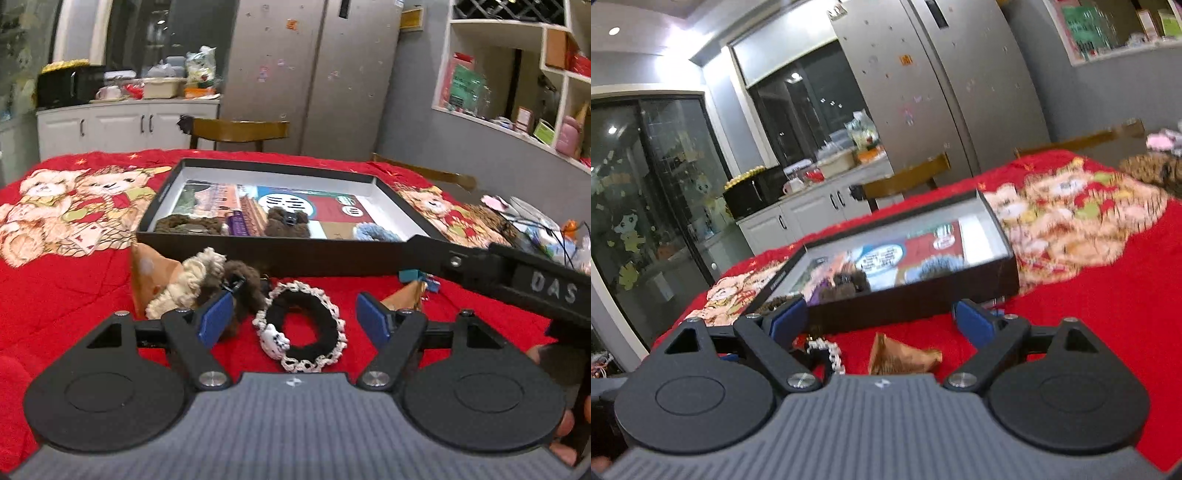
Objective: Organize objects
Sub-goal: 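Withdraw both tools from the box toward the remaining items, then grasp the black lace-trimmed ring with the left tool while the right tool grasps the brown paper triangle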
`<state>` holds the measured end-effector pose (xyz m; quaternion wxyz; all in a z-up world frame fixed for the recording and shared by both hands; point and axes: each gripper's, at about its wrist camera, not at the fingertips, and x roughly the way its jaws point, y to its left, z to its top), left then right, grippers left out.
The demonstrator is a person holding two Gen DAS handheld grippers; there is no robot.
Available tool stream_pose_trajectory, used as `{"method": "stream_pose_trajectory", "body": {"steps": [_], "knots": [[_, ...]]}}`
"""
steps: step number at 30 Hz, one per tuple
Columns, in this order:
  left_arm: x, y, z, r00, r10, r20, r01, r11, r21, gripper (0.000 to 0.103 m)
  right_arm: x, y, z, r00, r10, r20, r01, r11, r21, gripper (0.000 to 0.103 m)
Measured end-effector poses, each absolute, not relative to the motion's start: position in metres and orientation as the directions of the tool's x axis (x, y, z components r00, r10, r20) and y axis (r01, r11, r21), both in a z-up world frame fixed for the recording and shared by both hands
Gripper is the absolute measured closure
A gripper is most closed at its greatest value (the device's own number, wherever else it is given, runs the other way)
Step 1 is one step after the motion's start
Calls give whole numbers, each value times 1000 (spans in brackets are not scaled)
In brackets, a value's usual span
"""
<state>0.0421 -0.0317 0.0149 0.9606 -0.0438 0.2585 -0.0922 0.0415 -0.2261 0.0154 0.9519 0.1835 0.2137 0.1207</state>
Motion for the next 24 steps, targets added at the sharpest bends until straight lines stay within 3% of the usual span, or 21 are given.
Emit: {"method": "stream_pose_trajectory", "body": {"steps": [3, 9, 16, 20, 23, 24], "knots": [[48, -39, 6, 828, -221, -515, 200, 975, -96, 26, 46, -232, 6, 871, 294, -393, -102, 892, 441, 14], [65, -29, -8, 792, -215, -572, 156, 976, -151, 35, 60, -229, -10, 801, 342, -491, -98, 885, 456, 17], [68, -29, -10, 798, -220, -562, 163, 975, -151, 55, 59, -216, -9, 792, 342, -506, -144, 910, 389, 24], [68, -29, -10, 797, -231, -559, 172, 973, -157, 80, 60, -214, -9, 785, 352, -510, -161, 910, 381, 30], [70, -28, -12, 787, -238, -569, 177, 971, -161, 83, 61, -211, -8, 783, 352, -513, -173, 915, 364, 34], [69, -29, -12, 789, -239, -566, 178, 971, -161, 83, 61, -209, -8, 784, 344, -517, -172, 920, 352, 40]]}}
